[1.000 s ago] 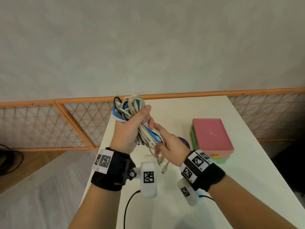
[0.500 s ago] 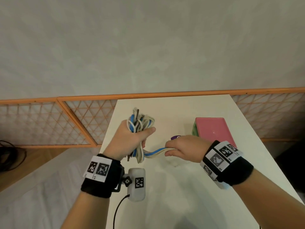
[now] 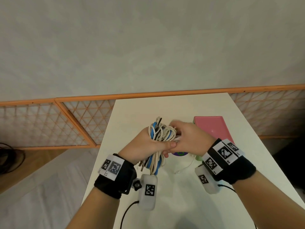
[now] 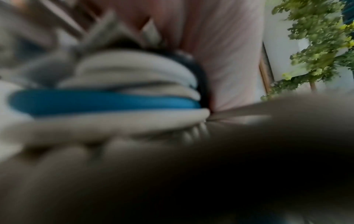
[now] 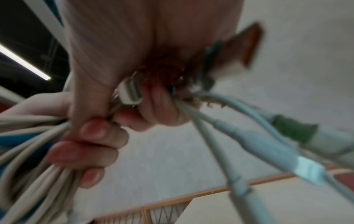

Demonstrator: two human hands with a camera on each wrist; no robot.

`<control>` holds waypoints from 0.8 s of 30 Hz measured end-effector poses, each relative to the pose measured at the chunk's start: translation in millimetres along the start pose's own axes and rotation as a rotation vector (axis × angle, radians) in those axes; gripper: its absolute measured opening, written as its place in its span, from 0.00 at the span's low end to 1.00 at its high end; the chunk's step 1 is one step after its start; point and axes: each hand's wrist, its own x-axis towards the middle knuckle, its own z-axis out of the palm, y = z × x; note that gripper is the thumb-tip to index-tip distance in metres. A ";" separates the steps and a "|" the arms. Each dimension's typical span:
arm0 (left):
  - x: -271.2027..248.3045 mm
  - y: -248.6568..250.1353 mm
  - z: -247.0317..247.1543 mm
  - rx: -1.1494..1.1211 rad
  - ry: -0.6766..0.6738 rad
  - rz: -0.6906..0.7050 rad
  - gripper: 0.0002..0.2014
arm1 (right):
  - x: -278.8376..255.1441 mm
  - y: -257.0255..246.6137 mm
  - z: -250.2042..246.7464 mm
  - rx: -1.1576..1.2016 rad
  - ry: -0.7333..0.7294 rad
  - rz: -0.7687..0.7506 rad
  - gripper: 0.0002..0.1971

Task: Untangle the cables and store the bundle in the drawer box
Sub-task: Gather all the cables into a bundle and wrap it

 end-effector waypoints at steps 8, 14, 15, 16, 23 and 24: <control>-5.6 -14.8 -3.0 -0.120 0.242 0.029 0.08 | -12.1 21.0 -28.1 0.287 -0.150 0.038 0.10; -1.7 -25.8 -0.7 -0.393 0.377 -0.010 0.13 | -11.5 28.0 -14.3 0.386 0.066 -0.027 0.07; -0.7 -26.4 0.7 -0.413 0.376 -0.010 0.13 | -9.1 27.8 -7.3 0.407 0.129 -0.028 0.09; 0.2 -26.1 3.2 -0.423 0.376 -0.007 0.12 | -6.6 26.2 0.9 0.455 0.194 -0.025 0.10; 1.7 -12.6 26.3 -0.433 0.403 0.091 0.14 | 1.6 1.8 48.3 0.395 0.468 -0.018 0.14; 1.8 -10.9 27.8 -0.473 0.411 0.093 0.15 | 2.4 0.7 52.0 0.287 0.473 -0.017 0.19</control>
